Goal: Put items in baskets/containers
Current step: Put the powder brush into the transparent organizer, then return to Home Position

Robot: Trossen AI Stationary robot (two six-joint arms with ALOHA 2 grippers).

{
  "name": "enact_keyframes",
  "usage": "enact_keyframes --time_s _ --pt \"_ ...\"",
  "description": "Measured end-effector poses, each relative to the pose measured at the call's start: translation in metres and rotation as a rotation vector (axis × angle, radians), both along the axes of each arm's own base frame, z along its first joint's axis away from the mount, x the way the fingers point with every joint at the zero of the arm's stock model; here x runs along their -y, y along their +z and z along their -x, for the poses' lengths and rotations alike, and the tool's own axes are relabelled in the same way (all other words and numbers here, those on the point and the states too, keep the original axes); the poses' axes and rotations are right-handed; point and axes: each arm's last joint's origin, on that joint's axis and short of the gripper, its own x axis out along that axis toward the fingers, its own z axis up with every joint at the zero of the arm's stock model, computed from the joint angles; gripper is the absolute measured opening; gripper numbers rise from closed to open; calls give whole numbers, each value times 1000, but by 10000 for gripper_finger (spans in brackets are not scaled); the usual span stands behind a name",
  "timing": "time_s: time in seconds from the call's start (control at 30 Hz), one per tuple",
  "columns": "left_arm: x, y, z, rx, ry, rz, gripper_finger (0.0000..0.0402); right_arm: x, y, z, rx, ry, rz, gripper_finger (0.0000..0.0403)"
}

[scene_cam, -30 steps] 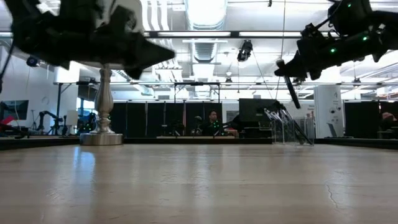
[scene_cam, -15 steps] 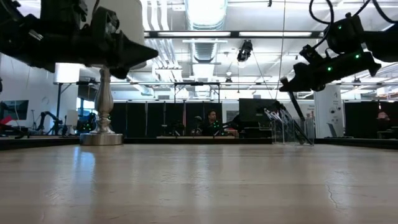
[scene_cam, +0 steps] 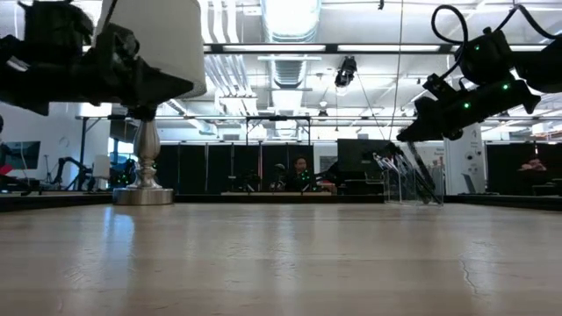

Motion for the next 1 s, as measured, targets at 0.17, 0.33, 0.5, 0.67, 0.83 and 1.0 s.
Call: enact_keyframes --time_s 0.17,0.33,0.5,0.67,0.83,1.0 --pt "1 -3 13 -11 6 4 0 0 0 0 0 -22 -2 110" --pt "1 0 22 9 18 -4 0 0 1 1 0 -20 4 124" --pt "2 1 31 -6 22 -1 0 -2 4 2 3 -21 27 110" --pt "4 2 41 -9 25 -13 0 -9 10 9 -22 14 63 56" --pt "6 2 50 -14 26 -19 0 -24 22 17 35 204 102 11" --pt "8 3 60 12 27 -32 0 -40 25 24 133 413 149 8"
